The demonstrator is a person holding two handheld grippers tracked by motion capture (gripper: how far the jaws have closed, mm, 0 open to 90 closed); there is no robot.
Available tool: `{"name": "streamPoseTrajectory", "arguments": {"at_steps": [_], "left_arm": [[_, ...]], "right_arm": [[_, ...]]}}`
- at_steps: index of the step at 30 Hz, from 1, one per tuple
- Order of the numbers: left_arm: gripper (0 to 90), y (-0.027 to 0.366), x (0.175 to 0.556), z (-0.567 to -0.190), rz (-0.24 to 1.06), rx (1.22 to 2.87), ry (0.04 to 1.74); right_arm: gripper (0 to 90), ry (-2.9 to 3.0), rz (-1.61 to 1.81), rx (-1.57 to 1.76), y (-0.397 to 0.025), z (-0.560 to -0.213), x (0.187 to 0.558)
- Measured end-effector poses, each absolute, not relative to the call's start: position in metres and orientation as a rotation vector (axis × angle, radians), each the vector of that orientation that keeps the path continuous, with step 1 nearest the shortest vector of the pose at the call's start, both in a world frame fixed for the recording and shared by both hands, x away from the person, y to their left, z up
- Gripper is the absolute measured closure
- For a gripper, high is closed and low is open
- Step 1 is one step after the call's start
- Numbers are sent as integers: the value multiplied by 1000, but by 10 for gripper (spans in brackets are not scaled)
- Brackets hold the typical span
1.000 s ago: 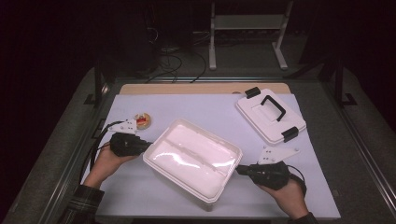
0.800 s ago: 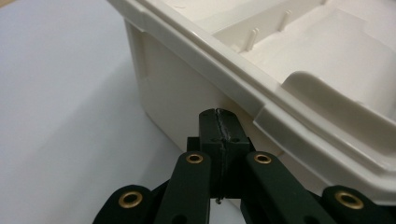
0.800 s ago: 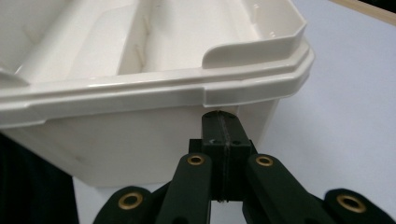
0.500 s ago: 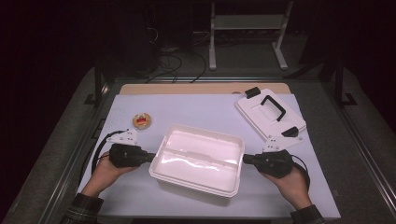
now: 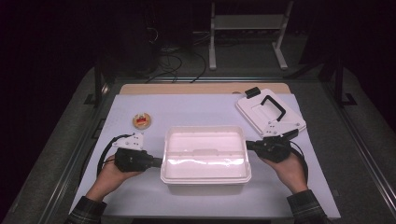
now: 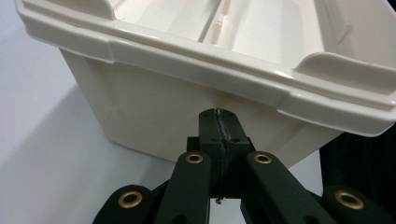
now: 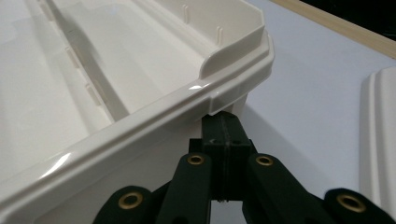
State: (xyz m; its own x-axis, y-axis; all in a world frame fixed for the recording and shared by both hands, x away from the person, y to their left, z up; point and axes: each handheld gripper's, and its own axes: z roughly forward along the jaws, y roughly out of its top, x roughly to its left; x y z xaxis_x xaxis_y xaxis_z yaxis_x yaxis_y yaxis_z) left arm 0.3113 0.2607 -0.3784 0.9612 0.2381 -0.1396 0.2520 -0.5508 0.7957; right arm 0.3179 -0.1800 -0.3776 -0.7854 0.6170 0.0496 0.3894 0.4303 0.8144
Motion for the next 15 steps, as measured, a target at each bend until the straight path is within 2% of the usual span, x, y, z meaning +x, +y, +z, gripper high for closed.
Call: {"name": "streamPoseTrajectory", "arguments": {"at_steps": [6, 15], "left_arm": [[898, 258, 311, -378, -3, 2182, 342], [898, 258, 310, -377, -5, 2184, 343]], "right_arm": [[899, 2423, 1274, 883, -178, -378, 330], [898, 2423, 1281, 876, -179, -378, 329]]}}
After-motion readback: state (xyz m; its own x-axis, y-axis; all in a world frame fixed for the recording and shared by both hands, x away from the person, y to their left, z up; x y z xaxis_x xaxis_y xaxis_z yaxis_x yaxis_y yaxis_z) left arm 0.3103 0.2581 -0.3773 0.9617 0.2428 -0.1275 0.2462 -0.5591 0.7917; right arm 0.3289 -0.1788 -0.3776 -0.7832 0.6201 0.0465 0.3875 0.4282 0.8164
